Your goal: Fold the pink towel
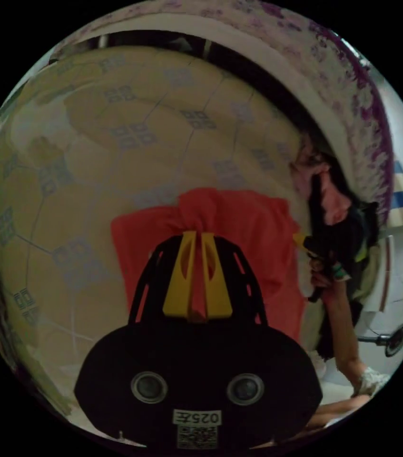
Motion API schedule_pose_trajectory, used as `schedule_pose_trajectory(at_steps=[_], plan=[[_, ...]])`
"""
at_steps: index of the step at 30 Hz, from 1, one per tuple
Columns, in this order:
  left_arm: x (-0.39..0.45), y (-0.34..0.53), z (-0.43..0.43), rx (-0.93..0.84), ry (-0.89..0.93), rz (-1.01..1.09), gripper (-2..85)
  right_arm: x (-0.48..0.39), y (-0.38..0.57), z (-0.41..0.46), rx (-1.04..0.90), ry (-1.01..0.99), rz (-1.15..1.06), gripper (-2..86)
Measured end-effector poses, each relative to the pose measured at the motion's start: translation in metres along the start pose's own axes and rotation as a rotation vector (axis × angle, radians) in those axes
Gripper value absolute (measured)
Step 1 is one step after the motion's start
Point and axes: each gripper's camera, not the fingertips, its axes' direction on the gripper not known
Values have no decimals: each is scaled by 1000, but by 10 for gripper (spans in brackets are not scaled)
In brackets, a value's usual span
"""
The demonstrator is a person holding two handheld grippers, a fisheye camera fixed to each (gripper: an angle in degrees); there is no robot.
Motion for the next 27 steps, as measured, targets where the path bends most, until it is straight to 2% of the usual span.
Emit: schedule_pose_trajectory(at_steps=[3, 4, 5, 9, 11, 14, 15, 17, 18, 20, 23, 27], plan=[[-33, 13, -32, 111, 401, -86, -16, -18, -4, -36, 52, -55, -45, -2], [-51, 19, -34, 131, 488, -129, -16, -20, -8, -47, 72, -12, -49, -2], [-59, 22, -33, 132, 490, -142, -16, -18, -10, -50, 78, 22, -53, -1], [-96, 42, 15, 1, 265, -171, -15, 20, -26, -20, -110, 221, -41, 20], [-98, 52, 16, 52, 279, -132, -13, 32, -25, -7, -174, 196, -34, 39], [-89, 59, -4, 120, 208, -16, -5, 20, -20, -20, -121, 212, -88, 53], [-83, 60, -14, 131, 125, 24, -1, 10, -20, -25, -111, 246, -137, 59], [-73, 60, -29, 160, -1, 112, 6, -10, -20, -31, -92, 317, -256, 94], [-65, 56, -37, 185, -42, 176, 17, -22, -22, -31, -65, 365, -330, 138], [-53, 43, -40, 174, -14, 271, 48, -35, -32, -23, -80, 355, -389, 172], [-24, 10, -16, 41, -42, 438, 78, -36, -62, 6, -238, 244, -355, 177], [-1, -16, 47, -261, -172, 560, 91, -42, -84, 50, -438, 302, -380, 162]])
